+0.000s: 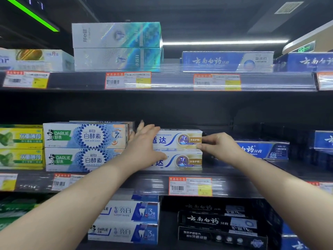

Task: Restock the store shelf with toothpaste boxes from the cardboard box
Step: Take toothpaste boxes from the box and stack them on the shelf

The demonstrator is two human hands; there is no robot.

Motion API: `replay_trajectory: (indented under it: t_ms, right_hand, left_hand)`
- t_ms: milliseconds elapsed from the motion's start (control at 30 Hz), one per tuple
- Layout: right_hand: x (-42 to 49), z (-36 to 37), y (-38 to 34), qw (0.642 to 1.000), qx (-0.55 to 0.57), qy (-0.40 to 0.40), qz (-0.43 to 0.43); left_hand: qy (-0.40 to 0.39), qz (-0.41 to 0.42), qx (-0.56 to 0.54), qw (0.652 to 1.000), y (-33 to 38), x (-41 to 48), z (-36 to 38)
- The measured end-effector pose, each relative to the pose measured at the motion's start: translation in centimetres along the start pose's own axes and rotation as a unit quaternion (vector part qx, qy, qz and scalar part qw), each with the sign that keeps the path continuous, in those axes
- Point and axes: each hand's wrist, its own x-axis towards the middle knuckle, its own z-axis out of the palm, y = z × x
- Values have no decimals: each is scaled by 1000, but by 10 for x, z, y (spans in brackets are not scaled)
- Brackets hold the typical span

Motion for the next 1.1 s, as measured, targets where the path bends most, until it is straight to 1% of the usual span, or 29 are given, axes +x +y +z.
replay_trajectory:
  t_ms: [333,467,633,833,933,1000,1100]
  right_hand:
    - [-2,-3,-7,1000,-16,-7,3]
    - [-1,-2,-7,1000,-17,-7,-1]
    - [0,2,-8,1000,-2,-16,11]
    - [-3,1,-12,1000,-5,-16,14]
    - [-7,-1,-11,1000,-9,-5,20]
    - [-11,-4,-12,1000,-5,14,23]
    - [-21,-10,-16,998,-27,62,20]
  left_hand:
    - [-5,3,1,1000,7,-3,-1]
    - [9,-18,-21,1000,8,-2,-2]
    - [2,-40,-44,998,7,-2,-5]
    - [6,-38,-44,998,6,-3,-3]
    - [23,-21,-53,998,6,-5,-2]
    - [43,0,-82,996,7,-8,-2]
    - [110,33,-110,987,13,-18,-5]
